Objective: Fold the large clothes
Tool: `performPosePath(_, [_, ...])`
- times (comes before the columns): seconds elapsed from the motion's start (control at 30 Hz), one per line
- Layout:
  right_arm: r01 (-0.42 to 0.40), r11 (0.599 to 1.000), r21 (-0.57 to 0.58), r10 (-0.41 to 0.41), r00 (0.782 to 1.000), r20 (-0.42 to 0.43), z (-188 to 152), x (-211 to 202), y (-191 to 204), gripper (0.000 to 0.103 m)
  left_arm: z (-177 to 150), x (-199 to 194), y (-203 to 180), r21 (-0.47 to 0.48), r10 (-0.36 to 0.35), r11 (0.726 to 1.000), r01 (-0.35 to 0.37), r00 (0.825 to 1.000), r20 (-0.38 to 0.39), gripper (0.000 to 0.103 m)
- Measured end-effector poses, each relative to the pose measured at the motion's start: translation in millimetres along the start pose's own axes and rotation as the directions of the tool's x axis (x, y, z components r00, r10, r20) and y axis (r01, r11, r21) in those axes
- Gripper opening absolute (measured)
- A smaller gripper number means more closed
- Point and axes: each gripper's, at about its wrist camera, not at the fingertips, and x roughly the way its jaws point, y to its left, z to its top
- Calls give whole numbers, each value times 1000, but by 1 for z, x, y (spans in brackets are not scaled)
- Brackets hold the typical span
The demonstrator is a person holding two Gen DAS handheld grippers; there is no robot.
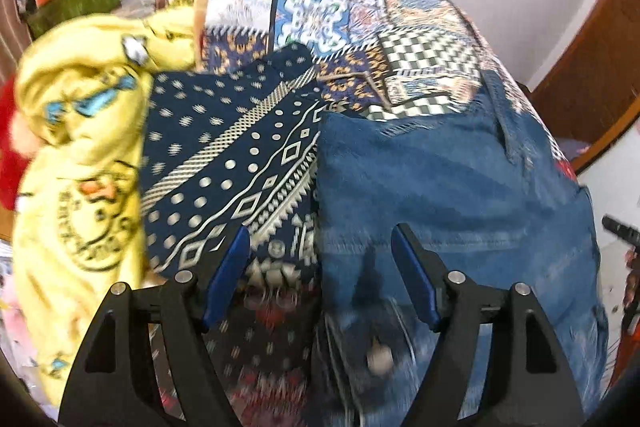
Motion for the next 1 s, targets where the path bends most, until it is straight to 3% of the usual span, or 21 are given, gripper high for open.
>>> performPosePath(0.1, [-29, 999, 31, 30, 999, -13, 8, 19, -6, 73, 9, 27, 6, -46, -34, 998, 33, 999, -29, 72])
performPosePath(0.27, [-66, 993, 95, 69, 997, -38, 17, 44, -19, 73, 21, 58, 6, -106, -150, 984, 144, 987, -55, 71])
performPosePath(0.3, [-65, 993, 99, 69, 997, -38, 19, 48, -19, 73, 23, 62, 5, -124, -193, 975, 185, 980, -55, 69])
performPosePath(0.33, [-66, 993, 94, 69, 997, -27, 21, 49, -19, 70, 24, 64, 3, -132, -221, 968, 212, 974, -56, 60])
performPosePath(0.37, [-71, 994, 85, 73, 997, -14, 22, 49, -17, 59, 26, 66, 0, -134, -235, 965, 226, 970, -58, 51])
performPosePath(0.4, [-75, 994, 78, 77, 997, -14, 24, 50, -16, 52, 26, 66, -2, -133, -223, 968, 214, 974, -52, 49])
performPosePath(0.47, [-57, 995, 83, 59, 998, -20, 26, 52, -14, 28, 28, 63, -7, -121, -202, 973, 198, 979, -27, 21])
performPosePath(0.53, [-47, 997, 67, 48, 999, -16, 26, 50, -12, 19, 31, 55, -10, -97, -181, 979, 179, 984, -9, 11])
performPosePath(0.67, [-49, 998, 28, 48, 998, 28, 36, 34, -1, 14, 34, 27, -20, -35, -132, 990, 134, 990, 41, 8])
performPosePath(0.83, [-55, 996, -63, 62, 990, 123, 56, -6, 26, 14, 40, -19, -27, 6, -152, 988, 152, 981, 118, 7])
performPosePath(1.0, [-65, 991, -117, 88, 975, 202, 74, -28, 52, 14, 55, -42, -32, 37, -102, 995, 97, 978, 183, 7])
